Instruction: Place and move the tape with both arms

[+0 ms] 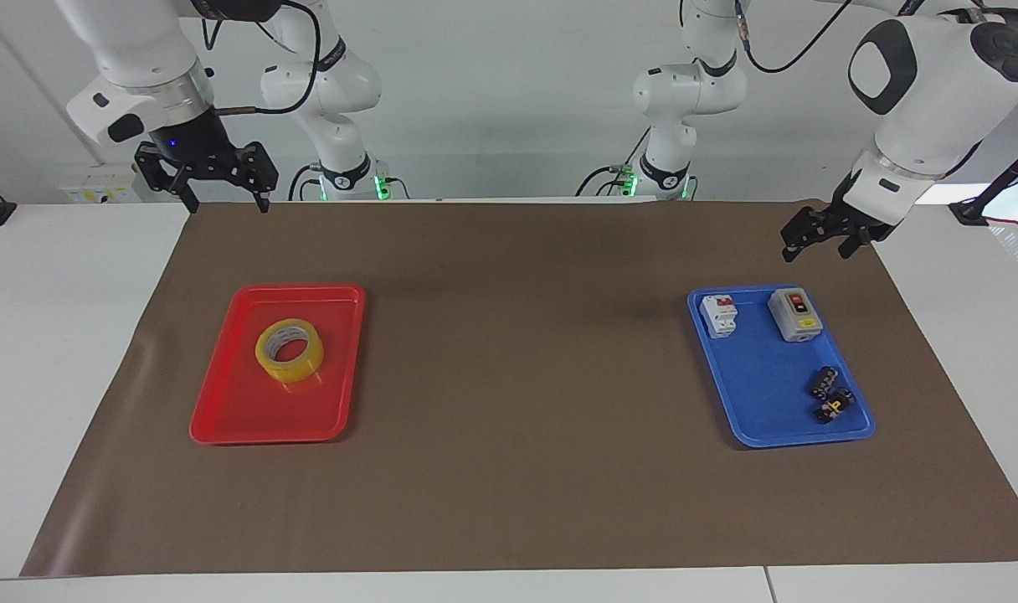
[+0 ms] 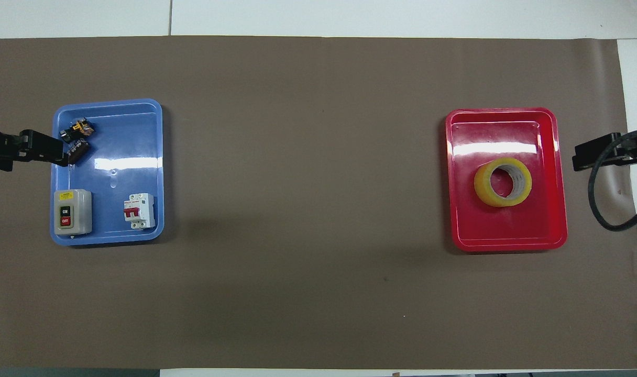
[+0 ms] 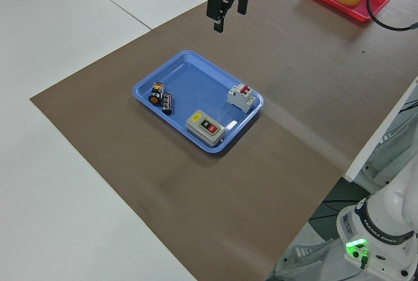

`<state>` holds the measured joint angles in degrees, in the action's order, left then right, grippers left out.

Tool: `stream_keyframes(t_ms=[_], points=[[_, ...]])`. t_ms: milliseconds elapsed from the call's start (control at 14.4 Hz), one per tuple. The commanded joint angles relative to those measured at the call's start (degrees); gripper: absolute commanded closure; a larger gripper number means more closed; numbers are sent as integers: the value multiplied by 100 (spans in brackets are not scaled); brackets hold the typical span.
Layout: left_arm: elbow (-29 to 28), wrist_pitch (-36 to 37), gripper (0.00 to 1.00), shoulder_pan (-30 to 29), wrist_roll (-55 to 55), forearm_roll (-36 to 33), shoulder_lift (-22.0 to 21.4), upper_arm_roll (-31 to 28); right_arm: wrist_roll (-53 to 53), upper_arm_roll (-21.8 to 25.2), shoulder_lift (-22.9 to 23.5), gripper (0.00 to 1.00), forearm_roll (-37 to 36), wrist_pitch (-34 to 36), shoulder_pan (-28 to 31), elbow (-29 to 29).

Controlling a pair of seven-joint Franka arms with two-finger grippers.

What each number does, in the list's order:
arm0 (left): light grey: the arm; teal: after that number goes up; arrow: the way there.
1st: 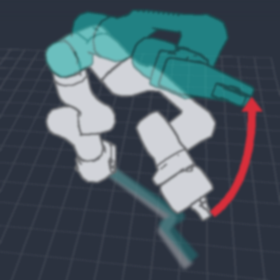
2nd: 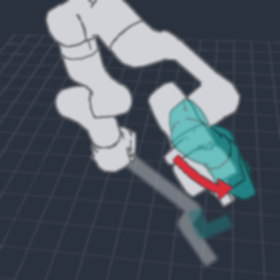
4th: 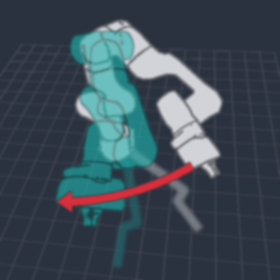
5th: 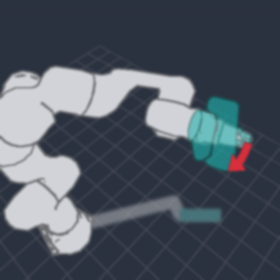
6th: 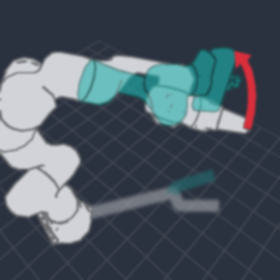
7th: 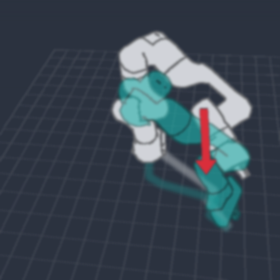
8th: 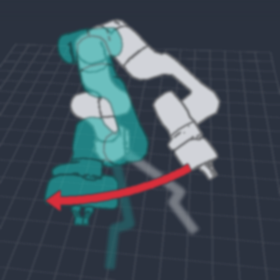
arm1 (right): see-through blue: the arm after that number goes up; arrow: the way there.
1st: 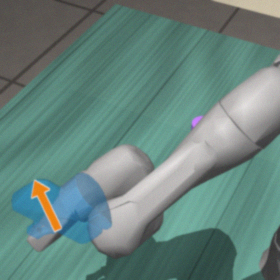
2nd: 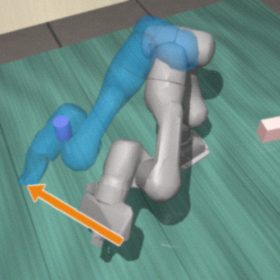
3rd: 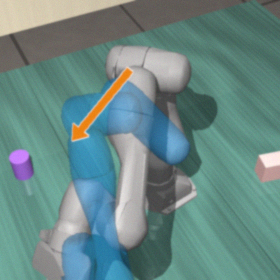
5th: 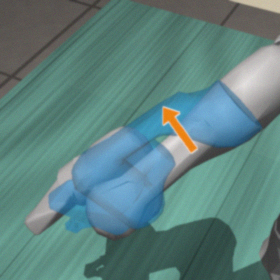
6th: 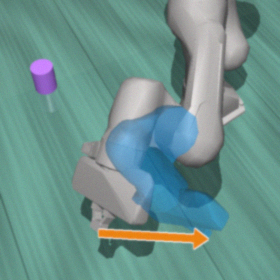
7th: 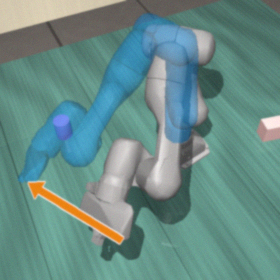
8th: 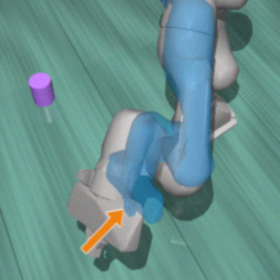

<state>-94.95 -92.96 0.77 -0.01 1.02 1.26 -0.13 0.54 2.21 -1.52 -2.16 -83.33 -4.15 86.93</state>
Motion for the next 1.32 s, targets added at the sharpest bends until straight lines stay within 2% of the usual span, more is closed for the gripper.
stream_keyframes(t_ms=[0,1246], points=[[-76,41,0,-33,80,135,-82,4,-80,-45,91,0,137,36,64,-124],[-76,41,0,-33,80,135,-82,4,166,-54,47,0,128,-8,46,-62]])
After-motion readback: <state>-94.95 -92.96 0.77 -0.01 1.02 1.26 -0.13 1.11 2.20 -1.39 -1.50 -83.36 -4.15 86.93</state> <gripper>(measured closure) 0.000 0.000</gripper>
